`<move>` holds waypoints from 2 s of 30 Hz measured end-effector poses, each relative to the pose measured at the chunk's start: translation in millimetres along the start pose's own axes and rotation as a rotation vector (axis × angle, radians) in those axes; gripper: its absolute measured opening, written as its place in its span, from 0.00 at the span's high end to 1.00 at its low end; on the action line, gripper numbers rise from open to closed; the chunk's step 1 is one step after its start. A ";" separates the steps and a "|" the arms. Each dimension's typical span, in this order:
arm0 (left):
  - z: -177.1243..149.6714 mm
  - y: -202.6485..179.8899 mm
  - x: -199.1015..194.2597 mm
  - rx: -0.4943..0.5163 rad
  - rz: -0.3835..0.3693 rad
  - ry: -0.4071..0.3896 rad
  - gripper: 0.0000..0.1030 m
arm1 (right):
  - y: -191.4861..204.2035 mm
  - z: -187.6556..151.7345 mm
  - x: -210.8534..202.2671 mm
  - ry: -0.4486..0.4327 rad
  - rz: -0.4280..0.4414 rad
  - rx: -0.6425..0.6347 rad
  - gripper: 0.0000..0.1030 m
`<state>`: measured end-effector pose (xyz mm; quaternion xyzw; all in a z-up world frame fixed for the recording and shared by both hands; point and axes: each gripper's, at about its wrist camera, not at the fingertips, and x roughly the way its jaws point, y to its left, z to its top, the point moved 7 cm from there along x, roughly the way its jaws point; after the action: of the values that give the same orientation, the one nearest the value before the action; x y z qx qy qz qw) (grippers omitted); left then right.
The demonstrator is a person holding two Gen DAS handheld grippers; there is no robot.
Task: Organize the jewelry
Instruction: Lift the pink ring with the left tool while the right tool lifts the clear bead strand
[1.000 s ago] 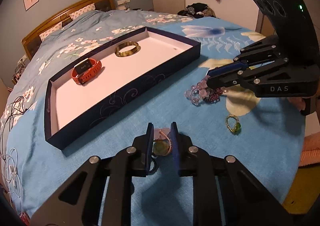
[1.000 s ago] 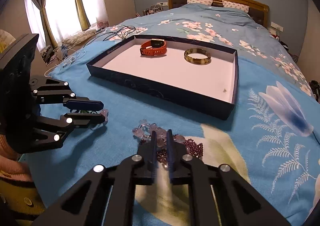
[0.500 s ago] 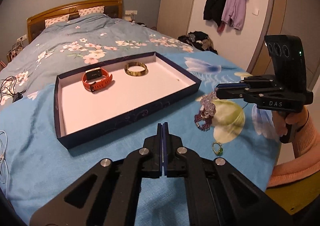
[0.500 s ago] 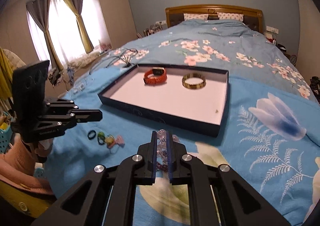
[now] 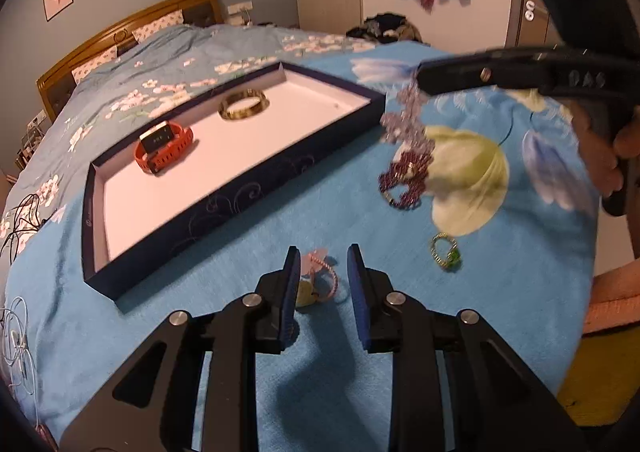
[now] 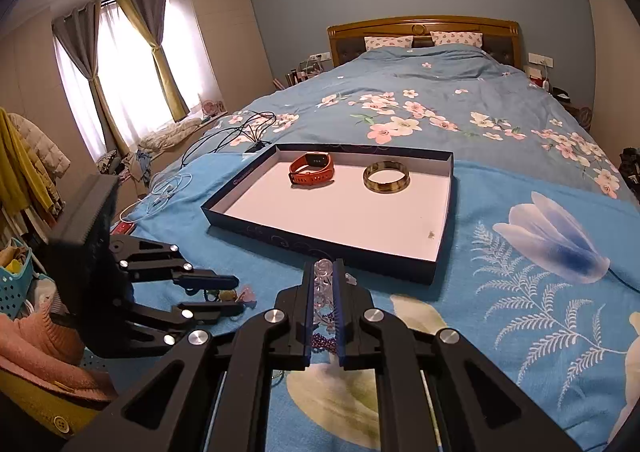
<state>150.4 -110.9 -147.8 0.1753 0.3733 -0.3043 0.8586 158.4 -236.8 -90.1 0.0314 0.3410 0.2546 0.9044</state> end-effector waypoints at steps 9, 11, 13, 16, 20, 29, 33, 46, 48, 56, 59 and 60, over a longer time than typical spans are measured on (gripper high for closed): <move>-3.9 17.7 0.0 -0.064 0.000 0.008 0.96 | 1.2 -2.7 4.5 0.006 0.012 0.003 0.93; -4.2 21.1 -3.5 -0.084 -0.021 -0.002 0.97 | 1.4 -2.6 4.6 0.005 0.014 0.004 0.93; -3.8 26.0 -7.7 -0.119 -0.040 -0.016 0.97 | 1.5 -2.8 5.5 0.004 0.016 0.008 0.93; 0.2 36.4 -15.7 -0.187 -0.091 -0.049 0.97 | 2.3 -3.4 6.3 0.002 0.020 0.011 0.93; 6.7 47.3 -27.8 -0.236 -0.109 -0.096 0.97 | 2.8 -4.1 7.2 0.004 0.020 0.008 0.93; 15.4 52.3 -42.8 -0.268 -0.108 -0.147 0.97 | 0.9 3.4 0.0 -0.022 0.037 0.025 0.93; 19.1 55.4 -47.6 -0.283 -0.111 -0.168 0.97 | 1.4 9.8 -3.0 -0.035 0.038 0.021 0.93; 29.7 71.5 -50.7 -0.300 -0.070 -0.196 0.97 | 6.2 38.6 -4.7 -0.084 0.043 -0.006 0.93; 32.8 74.6 -50.9 -0.299 -0.061 -0.198 0.97 | 6.6 45.8 -4.2 -0.092 0.041 -0.014 0.93; 46.7 89.6 -46.2 -0.299 -0.026 -0.204 0.97 | 3.9 68.8 5.7 -0.109 0.027 -0.024 0.93; 50.3 94.9 -42.3 -0.298 -0.015 -0.199 0.97 | 0.3 75.0 13.3 -0.107 0.021 -0.021 0.93; 52.0 97.3 -40.4 -0.297 -0.006 -0.197 0.97 | -1.4 77.3 16.6 -0.105 0.021 -0.017 0.93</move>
<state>220.2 -49.2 -76.1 0.0149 0.3289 -0.2642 0.9065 218.5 -221.0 -41.2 0.0404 0.2908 0.2651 0.9184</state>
